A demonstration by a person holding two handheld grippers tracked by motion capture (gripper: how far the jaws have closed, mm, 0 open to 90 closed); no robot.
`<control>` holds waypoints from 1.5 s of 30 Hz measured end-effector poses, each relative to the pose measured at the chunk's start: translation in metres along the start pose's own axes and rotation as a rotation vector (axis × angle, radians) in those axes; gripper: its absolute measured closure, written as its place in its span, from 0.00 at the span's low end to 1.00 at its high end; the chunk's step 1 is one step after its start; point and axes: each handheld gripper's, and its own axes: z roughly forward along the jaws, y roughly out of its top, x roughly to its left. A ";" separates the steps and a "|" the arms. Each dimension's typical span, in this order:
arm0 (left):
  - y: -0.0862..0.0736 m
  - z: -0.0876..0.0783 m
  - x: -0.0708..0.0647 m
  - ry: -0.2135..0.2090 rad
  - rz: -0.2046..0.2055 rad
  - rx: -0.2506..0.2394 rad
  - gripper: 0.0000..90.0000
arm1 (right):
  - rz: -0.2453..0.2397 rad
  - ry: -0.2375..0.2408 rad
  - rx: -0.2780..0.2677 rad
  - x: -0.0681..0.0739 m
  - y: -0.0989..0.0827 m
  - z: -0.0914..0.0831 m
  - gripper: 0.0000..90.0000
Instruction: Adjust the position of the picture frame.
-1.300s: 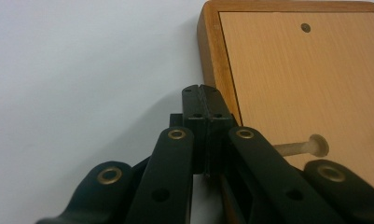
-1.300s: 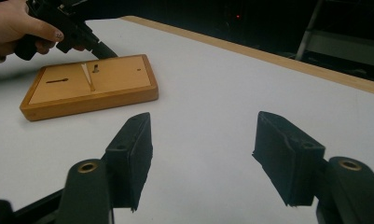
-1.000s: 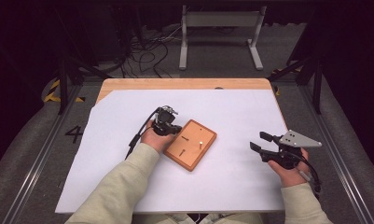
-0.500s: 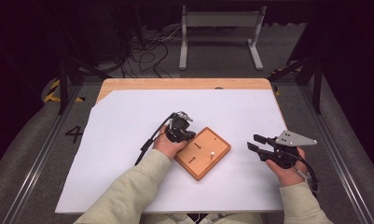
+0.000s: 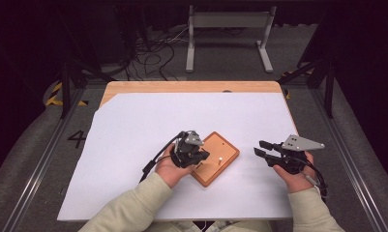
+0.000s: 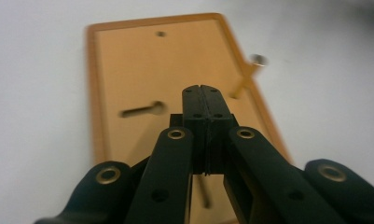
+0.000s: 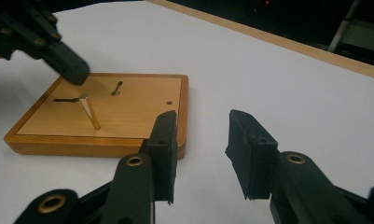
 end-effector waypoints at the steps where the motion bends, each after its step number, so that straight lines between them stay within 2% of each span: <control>1: -0.001 0.000 -0.006 -0.023 0.007 0.002 1.00 | 0.001 0.000 0.000 0.000 0.000 0.000 0.69; 3: -0.004 0.002 -0.015 -0.061 0.027 0.016 1.00 | 0.003 -0.001 0.002 -0.001 -0.001 0.000 0.69; 4: -0.006 0.007 -0.022 -0.097 0.034 0.035 1.00 | 0.005 0.002 0.001 -0.001 -0.001 0.000 0.69; 7: -0.009 0.020 -0.033 -0.153 0.070 0.089 1.00 | 0.006 0.008 0.006 0.000 -0.002 0.002 0.68; 10: -0.012 0.028 -0.039 -0.165 0.096 0.137 1.00 | 0.001 0.009 0.007 0.001 -0.001 0.002 0.68; 12: -0.014 0.031 -0.039 -0.153 0.095 0.154 1.00 | 0.002 0.010 0.007 0.001 -0.001 0.003 0.67; 14: -0.016 0.031 -0.037 -0.165 0.083 0.149 1.00 | 0.005 0.012 0.007 0.000 -0.002 0.003 0.67; 15: -0.016 0.030 -0.037 -0.163 0.085 0.142 1.00 | 0.006 0.012 0.007 0.000 -0.002 0.003 0.67; 19: -0.017 0.029 -0.041 -0.133 0.143 0.148 1.00 | 0.004 0.012 0.001 0.000 -0.001 0.002 0.67; 23: -0.019 0.027 -0.039 -0.139 0.128 0.138 1.00 | 0.004 0.015 0.001 0.001 0.000 0.002 0.67; 25: -0.020 0.024 -0.038 -0.090 0.142 0.148 1.00 | 0.003 0.015 0.003 0.001 0.000 0.002 0.67; 26: -0.021 0.023 -0.037 -0.080 0.143 0.146 1.00 | 0.002 0.017 0.005 0.001 -0.001 0.003 0.67; 30: -0.026 0.017 -0.024 -0.058 0.085 0.148 1.00 | 0.002 0.019 0.006 0.002 -0.001 0.003 0.67; 32: -0.028 0.015 -0.017 -0.038 0.079 0.151 1.00 | 0.003 0.019 0.009 0.002 -0.001 0.004 0.67; 35: -0.031 0.012 -0.010 -0.027 0.044 0.136 1.00 | -0.002 0.021 0.011 0.002 0.000 0.005 0.67; 45: -0.034 0.008 0.006 0.008 0.006 0.109 1.00 | -0.006 0.026 0.016 0.004 0.000 0.007 0.67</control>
